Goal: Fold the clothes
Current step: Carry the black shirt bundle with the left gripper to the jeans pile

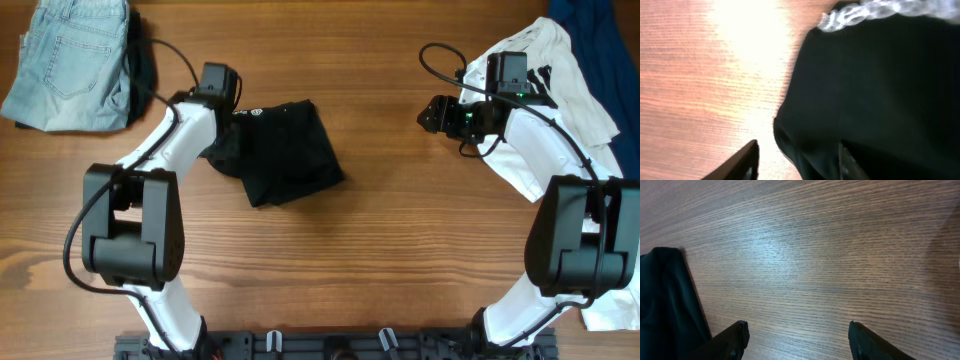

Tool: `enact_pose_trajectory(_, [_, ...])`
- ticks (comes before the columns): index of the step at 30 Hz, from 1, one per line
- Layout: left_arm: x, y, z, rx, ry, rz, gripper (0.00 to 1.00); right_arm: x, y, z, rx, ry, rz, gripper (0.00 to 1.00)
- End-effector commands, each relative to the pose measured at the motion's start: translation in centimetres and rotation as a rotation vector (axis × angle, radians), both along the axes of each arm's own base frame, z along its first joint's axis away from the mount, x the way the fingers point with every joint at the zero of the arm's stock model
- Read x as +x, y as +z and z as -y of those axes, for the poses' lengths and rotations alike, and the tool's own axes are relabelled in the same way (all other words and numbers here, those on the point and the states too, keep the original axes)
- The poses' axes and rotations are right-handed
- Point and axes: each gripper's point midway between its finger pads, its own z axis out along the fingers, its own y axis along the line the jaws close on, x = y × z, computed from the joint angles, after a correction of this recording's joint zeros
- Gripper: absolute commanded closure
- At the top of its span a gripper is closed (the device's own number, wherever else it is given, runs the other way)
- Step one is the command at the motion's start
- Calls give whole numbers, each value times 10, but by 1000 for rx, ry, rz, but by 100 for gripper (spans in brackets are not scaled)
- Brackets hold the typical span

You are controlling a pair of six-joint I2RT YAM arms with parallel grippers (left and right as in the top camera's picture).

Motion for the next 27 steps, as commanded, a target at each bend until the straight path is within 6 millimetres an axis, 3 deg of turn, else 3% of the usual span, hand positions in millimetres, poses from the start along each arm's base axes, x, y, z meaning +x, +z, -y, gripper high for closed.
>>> enact_pose_trajectory(1, [16,67,62,-109,-264,75,41,7,21,-4,3,29,62,30])
enact_pose_trajectory(2, [11,75,76,-124,-322,76,36,7,21,-4,3,29,61,29])
enact_pose_trajectory(4, [-12,82,114,-177,-447,37,0,7,21,-4,3,29,60,28])
enact_pose_trajectory(8, [-48,68,147,-189,-586,-79,1,7,21,-4,3,30,58,27])
enact_pose_trajectory(12, [-75,64,189,-250,-887,-127,5,6,20,-5,2,32,55,27])
enact_pose_trajectory(15, [-83,55,190,-246,-896,-159,6,4,20,-5,-6,51,57,26])
enact_pose_trajectory(19, [-94,24,180,-227,-878,-248,6,4,19,-3,-13,48,53,26])
enact_pose_trajectory(25, [-83,-9,166,-135,-846,-272,4,2,18,-3,-13,48,45,26])
enact_pose_trajectory(27, [-78,-27,152,-84,-804,-303,6,2,18,-3,-12,48,43,26])
